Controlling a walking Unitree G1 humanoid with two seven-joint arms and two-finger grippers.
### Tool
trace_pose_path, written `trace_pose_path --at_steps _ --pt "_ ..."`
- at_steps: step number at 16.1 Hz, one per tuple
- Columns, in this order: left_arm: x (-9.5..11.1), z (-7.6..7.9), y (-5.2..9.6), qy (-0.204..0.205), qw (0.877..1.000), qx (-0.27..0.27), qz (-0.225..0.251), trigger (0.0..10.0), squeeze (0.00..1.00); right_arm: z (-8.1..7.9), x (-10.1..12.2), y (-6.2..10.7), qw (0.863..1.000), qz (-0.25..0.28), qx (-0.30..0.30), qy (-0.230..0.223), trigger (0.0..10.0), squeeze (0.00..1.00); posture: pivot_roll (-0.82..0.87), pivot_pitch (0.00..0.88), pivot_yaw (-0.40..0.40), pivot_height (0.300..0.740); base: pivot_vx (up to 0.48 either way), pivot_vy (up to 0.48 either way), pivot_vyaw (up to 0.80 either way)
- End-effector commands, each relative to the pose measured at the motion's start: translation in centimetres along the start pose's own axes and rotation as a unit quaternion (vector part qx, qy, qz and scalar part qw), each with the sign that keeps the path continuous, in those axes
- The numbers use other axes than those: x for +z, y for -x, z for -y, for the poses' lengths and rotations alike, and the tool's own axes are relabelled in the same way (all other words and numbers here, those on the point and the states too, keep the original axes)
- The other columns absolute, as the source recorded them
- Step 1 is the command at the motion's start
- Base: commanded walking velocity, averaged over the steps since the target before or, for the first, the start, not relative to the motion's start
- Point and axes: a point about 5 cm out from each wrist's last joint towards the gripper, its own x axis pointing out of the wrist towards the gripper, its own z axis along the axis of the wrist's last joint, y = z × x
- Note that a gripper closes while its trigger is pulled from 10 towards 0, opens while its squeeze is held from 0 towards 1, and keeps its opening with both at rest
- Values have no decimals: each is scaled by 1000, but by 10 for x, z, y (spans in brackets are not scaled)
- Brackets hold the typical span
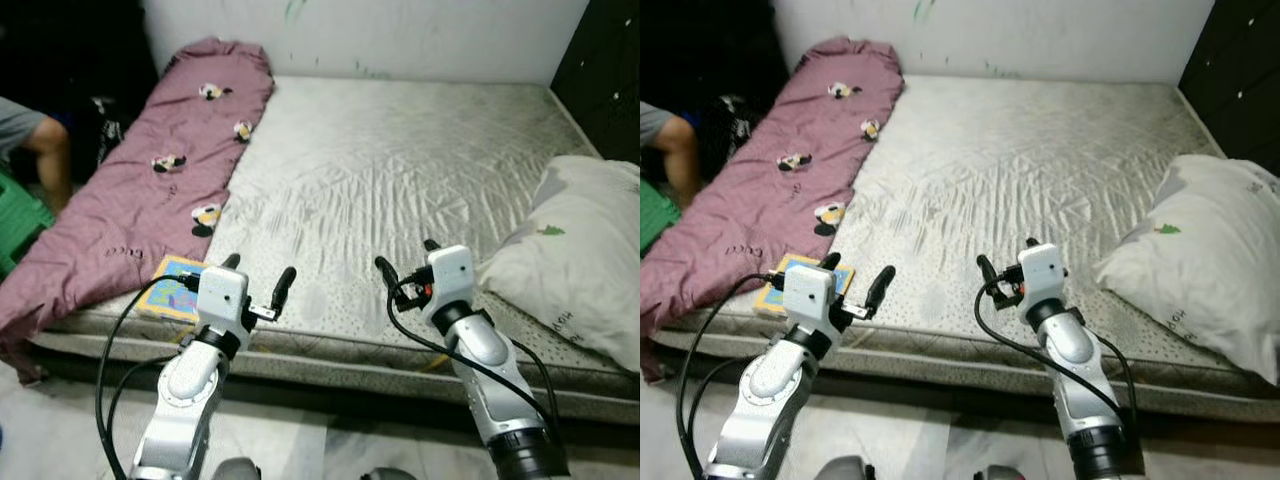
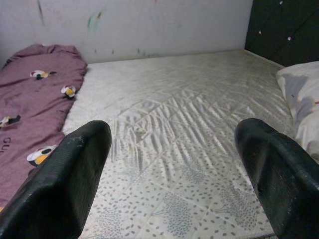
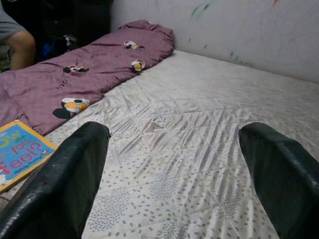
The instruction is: Clean up the room
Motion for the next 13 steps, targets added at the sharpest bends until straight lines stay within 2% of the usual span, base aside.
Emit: trace_pose_path --at_steps 1,13 --pt "5 -2 -1 -3 1000 -3 9 10000 0 0 1 0 1000 3 1 2 10000 0 -41 0 -8 740 0 0 0" --pt "5 -2 -1 -3 1000 -8 9 10000 0 1 1 -1 1000 2 -4 0 10000 0 -42 0 -6 740 242 0 0"
